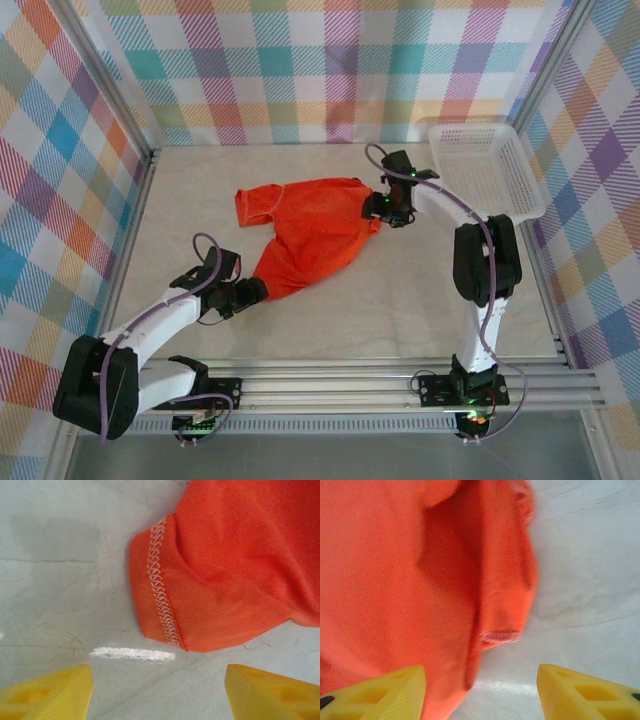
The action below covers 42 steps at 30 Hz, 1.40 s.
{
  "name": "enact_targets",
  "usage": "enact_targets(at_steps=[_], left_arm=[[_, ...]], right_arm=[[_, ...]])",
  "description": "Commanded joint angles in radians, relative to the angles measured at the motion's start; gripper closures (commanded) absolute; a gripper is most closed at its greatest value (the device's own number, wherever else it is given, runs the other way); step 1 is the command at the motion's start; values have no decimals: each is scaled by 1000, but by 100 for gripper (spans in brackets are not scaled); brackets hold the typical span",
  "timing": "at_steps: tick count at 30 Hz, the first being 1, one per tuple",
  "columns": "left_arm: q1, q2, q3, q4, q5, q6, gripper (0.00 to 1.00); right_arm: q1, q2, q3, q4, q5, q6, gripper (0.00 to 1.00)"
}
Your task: Fold the inside-out t-shirt
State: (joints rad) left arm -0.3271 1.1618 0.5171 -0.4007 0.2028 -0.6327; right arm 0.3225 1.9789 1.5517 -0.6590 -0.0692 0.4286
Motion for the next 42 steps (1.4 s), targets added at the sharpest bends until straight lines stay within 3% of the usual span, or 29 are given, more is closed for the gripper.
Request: enact_targets(at_steps=[1,18,21,24,25,28,31,33,35,38,42], left_arm=[[-18,53,-11,113,23,-68,34],[-47,300,141,198,-40,-88,68],[-58,326,165,199,-43,-91,79],[-64,338,189,188,-43,-91,99],[-65,337,199,176,-46,-90,100],[-67,311,223,144,-63,-82,100],[-69,275,231,131,-76,-77,100],[-70,254,225,131,-74,-77,76],[-70,234,216,137,-71,-80,58],[-72,212,207,141,-71,-78,48],[-72,208,212,149,-82,-79,48]], right_arm=[[-21,31,18,12,-48,-22,40],[-45,188,90,62,-125,-22,43],[-45,213,113,63,-137,-15,55],[-45,225,133,54,-144,-16,83],[-46,226,141,44,-145,-18,90],[-46,203,143,32,-148,-30,97],[-47,179,131,30,-146,-37,97],[-47,170,124,29,-146,-42,97],[-46,170,118,27,-150,-45,97],[-47,170,104,40,-156,-41,98],[-46,180,107,42,-164,-37,99]])
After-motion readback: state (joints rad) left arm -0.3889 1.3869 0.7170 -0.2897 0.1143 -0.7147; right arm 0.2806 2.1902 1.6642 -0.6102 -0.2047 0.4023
